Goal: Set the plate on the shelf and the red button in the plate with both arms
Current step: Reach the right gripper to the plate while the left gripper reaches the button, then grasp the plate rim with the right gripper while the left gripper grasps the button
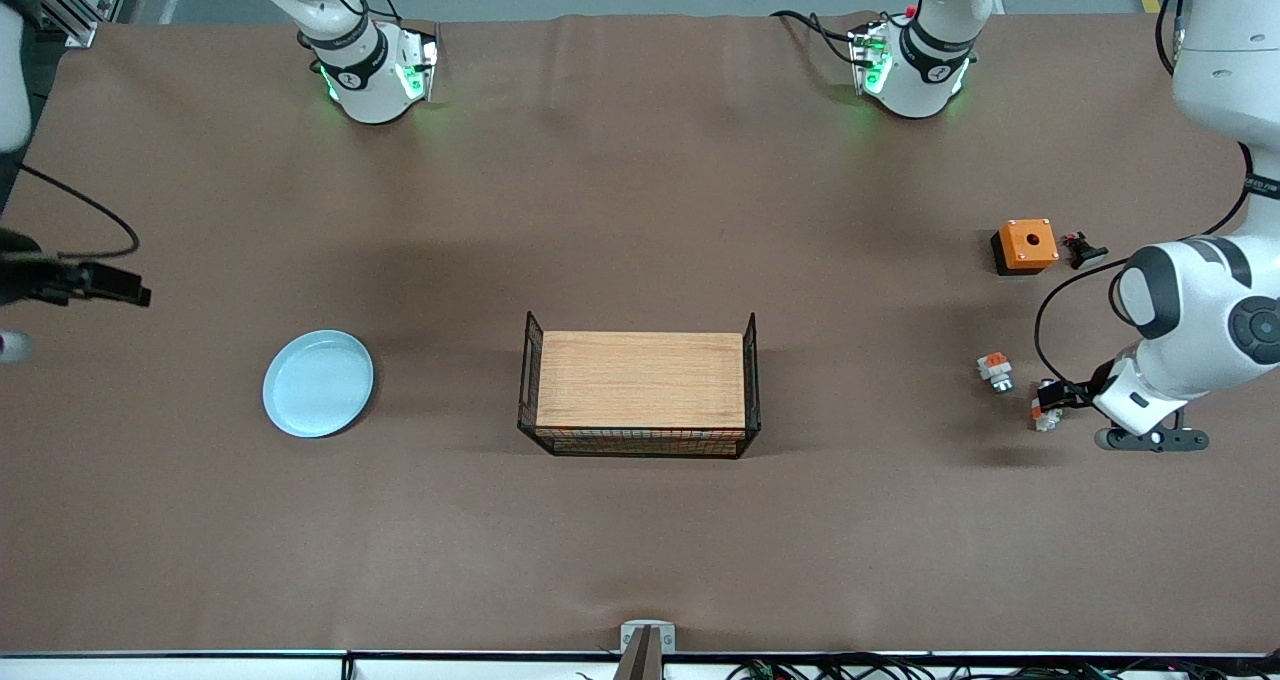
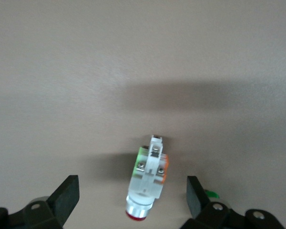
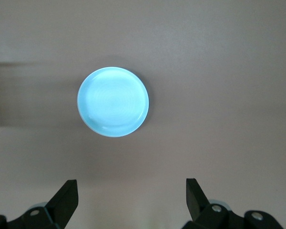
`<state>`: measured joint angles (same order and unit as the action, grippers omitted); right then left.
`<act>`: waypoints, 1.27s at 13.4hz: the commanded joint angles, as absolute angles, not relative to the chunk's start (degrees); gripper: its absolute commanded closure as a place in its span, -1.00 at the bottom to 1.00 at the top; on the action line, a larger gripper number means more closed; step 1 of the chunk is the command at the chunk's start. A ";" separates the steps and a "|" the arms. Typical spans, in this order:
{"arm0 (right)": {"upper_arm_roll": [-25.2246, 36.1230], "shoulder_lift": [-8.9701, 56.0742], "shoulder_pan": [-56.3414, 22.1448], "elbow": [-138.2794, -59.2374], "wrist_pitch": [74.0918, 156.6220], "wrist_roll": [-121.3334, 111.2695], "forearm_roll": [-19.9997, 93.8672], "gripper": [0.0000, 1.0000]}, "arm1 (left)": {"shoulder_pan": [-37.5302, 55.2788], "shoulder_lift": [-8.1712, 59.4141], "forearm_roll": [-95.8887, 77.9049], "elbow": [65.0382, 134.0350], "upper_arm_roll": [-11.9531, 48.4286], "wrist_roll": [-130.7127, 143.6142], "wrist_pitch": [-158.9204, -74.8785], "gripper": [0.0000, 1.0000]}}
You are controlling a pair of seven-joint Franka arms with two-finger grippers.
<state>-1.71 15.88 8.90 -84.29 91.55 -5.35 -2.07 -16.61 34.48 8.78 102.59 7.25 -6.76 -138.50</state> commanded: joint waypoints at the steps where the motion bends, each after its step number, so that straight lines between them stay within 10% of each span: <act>1: -2.37 20.81 10.28 -85.16 96.74 -5.98 -2.72 -1.00 | -16.70 36.12 7.82 102.30 7.47 -8.17 -139.39 -0.82; 5: -2.37 27.84 10.46 -90.43 110.45 -5.98 -2.72 -1.00 | -16.70 37.18 7.82 102.30 7.47 -8.26 -139.39 -0.24; 9: -2.29 33.31 10.37 -92.10 115.64 -5.80 -2.81 -1.00 | -16.35 36.48 7.82 102.30 7.64 -8.35 -139.22 0.93; 17: -2.37 33.40 12.66 -104.40 131.20 1.99 -1.76 -0.99 | -16.44 26.55 4.14 92.05 11.86 -7.21 -116.84 1.00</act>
